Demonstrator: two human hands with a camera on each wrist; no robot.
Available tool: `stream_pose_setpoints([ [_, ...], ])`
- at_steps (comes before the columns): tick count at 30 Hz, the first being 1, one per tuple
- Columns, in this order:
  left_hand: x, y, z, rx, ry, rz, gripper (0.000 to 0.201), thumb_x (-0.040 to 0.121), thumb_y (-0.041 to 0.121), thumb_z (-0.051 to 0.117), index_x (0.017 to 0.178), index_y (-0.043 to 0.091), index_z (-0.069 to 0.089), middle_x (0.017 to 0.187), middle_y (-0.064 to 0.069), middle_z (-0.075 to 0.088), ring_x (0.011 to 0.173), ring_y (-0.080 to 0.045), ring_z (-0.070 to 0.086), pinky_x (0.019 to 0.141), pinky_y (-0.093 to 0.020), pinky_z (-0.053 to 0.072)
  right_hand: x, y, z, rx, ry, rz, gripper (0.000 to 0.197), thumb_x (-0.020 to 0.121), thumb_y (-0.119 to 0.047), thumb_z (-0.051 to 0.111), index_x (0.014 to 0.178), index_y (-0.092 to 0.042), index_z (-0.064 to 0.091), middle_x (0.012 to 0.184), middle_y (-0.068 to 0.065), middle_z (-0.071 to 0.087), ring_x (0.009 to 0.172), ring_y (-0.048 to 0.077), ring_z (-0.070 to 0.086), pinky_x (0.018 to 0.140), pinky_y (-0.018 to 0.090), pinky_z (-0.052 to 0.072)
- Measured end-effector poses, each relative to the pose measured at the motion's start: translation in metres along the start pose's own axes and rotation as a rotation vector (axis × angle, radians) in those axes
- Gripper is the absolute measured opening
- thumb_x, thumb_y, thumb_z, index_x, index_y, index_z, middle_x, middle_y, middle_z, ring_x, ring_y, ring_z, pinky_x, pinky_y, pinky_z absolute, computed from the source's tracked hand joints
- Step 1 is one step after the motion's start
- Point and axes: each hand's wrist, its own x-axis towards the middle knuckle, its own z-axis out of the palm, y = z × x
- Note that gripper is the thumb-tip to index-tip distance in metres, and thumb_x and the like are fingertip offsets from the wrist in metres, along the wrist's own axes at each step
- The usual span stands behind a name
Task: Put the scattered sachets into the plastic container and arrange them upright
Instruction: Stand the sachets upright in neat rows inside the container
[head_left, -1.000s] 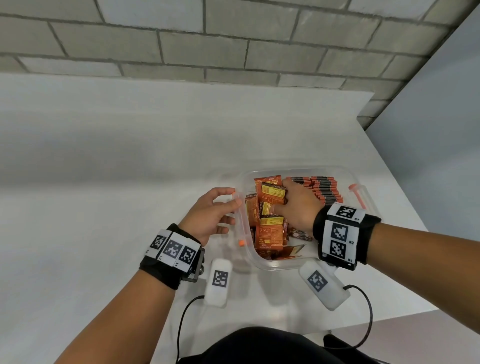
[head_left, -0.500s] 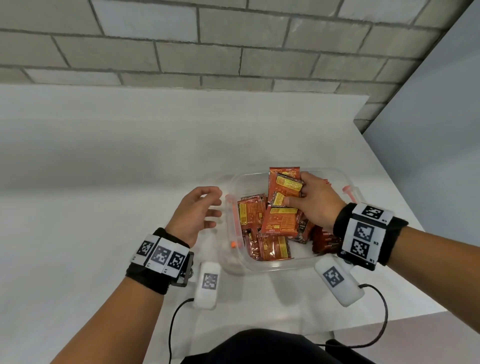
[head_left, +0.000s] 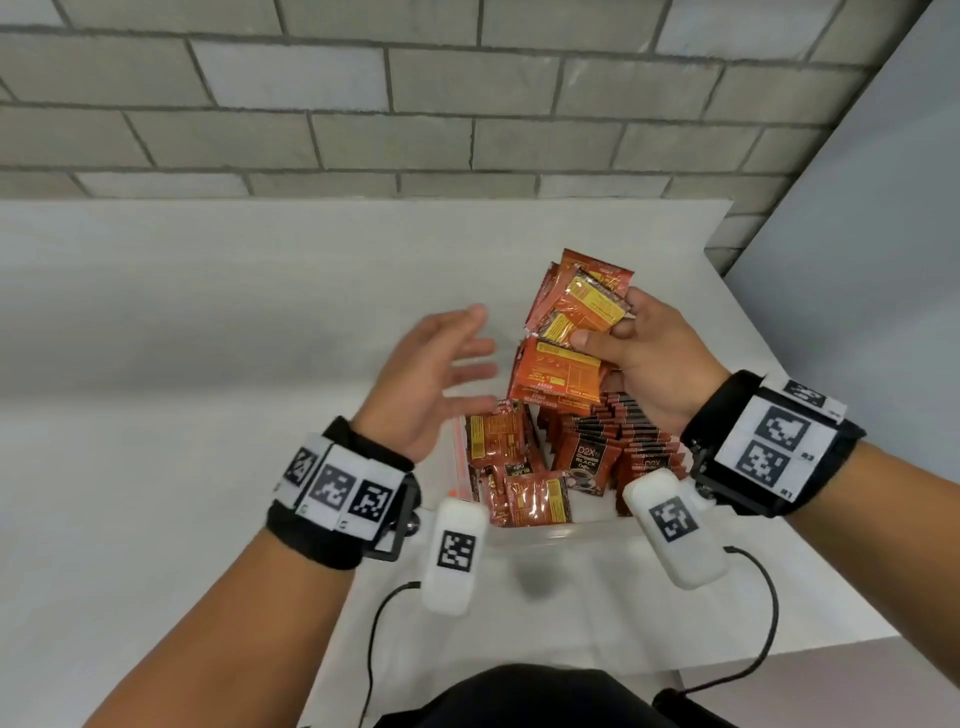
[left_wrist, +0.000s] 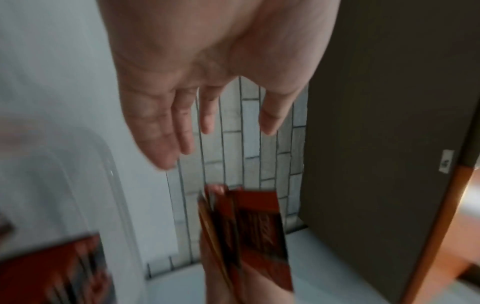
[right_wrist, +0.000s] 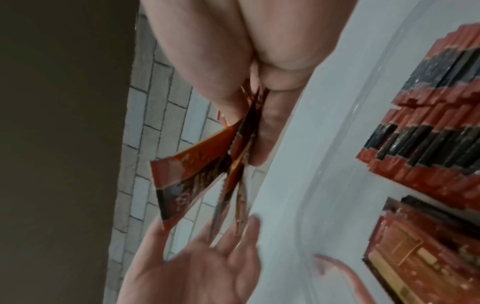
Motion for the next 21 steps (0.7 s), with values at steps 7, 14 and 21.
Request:
stream_pose_setpoints([
  [7,0.008,-0.021,0.043,-0.253,-0.420,-0.322,0.047,0.081,0.019,0.061,0.127,0.011,0.053,0.111,-0.020,0.064,0.088,-0.037,0.068,0.072,-0.043,0.060,-0.009,0.008,0.001,-0.031,-0.047,-0.019,0.042,0.085,-0.001,0.064,0.123,-0.013,0.052,0.103,0.014,0.071,0.090,0.027,0.070,0.071,0.040,0.058],
  [14,0.010,-0.036,0.045,-0.162,-0.387,-0.250,0.036,0.095,0.001,0.046,0.132,0.003,0.045,0.102,-0.023,0.066,0.074,-0.031,0.071,0.067,-0.039,0.060,-0.007,0.020,-0.016,0.051,0.043,0.035,0.036,0.085,0.002,0.062,0.119,-0.008,0.056,0.107,0.016,0.069,0.096,0.031,0.067,0.084,0.042,0.055],
  [21,0.013,-0.035,0.030,-0.203,-0.238,-0.231,0.029,0.098,0.009,0.046,0.126,0.008,0.049,0.105,-0.022,0.069,0.084,-0.032,0.070,0.065,-0.043,0.059,0.001,0.009,-0.042,0.182,0.151,0.041,0.032,0.091,0.000,0.053,0.122,-0.008,0.055,0.114,0.011,0.068,0.105,0.026,0.065,0.092,0.040,0.051],
])
